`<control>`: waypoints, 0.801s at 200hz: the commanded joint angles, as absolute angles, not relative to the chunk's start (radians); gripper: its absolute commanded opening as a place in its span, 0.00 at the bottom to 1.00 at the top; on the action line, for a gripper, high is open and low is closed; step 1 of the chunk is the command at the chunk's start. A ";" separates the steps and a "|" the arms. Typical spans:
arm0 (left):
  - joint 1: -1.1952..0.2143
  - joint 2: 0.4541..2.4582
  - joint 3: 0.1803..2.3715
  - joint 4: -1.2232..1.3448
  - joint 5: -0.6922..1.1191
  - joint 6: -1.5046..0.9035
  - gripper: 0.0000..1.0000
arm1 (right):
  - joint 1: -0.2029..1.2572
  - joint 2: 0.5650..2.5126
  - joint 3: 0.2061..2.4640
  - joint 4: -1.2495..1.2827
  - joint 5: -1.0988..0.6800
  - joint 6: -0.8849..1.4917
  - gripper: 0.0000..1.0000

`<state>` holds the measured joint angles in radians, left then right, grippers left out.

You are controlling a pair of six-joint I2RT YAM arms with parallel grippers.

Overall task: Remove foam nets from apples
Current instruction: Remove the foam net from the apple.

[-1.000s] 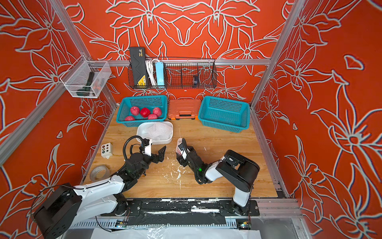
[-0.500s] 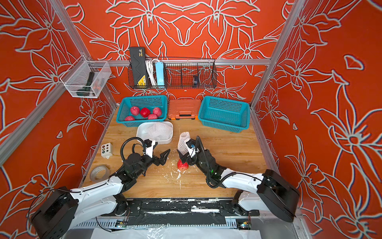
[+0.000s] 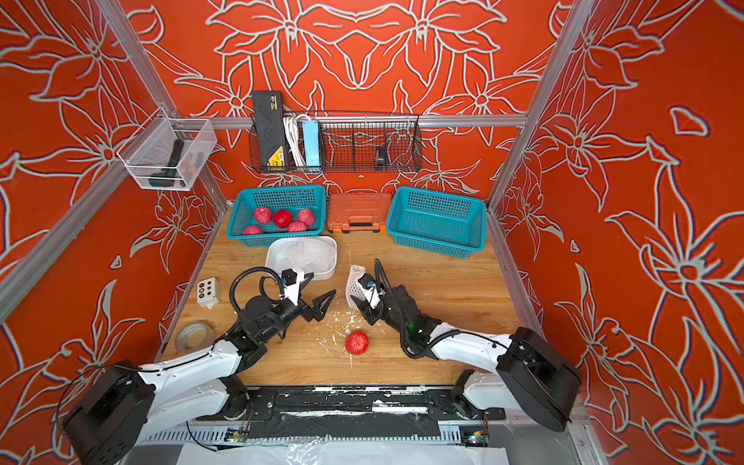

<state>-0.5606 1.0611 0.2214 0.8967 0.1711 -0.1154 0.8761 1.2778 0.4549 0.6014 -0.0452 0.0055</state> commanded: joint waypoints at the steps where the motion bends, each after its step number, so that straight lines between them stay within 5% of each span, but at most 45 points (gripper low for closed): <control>1: -0.543 1.059 0.204 1.058 0.349 -0.103 0.97 | 0.861 1.280 0.487 0.624 -0.176 -0.012 0.51; 110: -0.522 1.249 0.285 1.154 0.594 -0.119 0.97 | 0.859 1.236 0.472 0.648 -0.404 -0.018 0.50; 160: -0.510 1.279 0.296 1.177 0.649 -0.141 0.83 | 0.859 1.222 0.426 0.724 -0.413 -0.023 0.51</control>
<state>-0.5251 1.2587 0.2790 1.1107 0.5827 -0.1261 0.8619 1.2373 0.4423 0.6666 -0.3771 -0.0082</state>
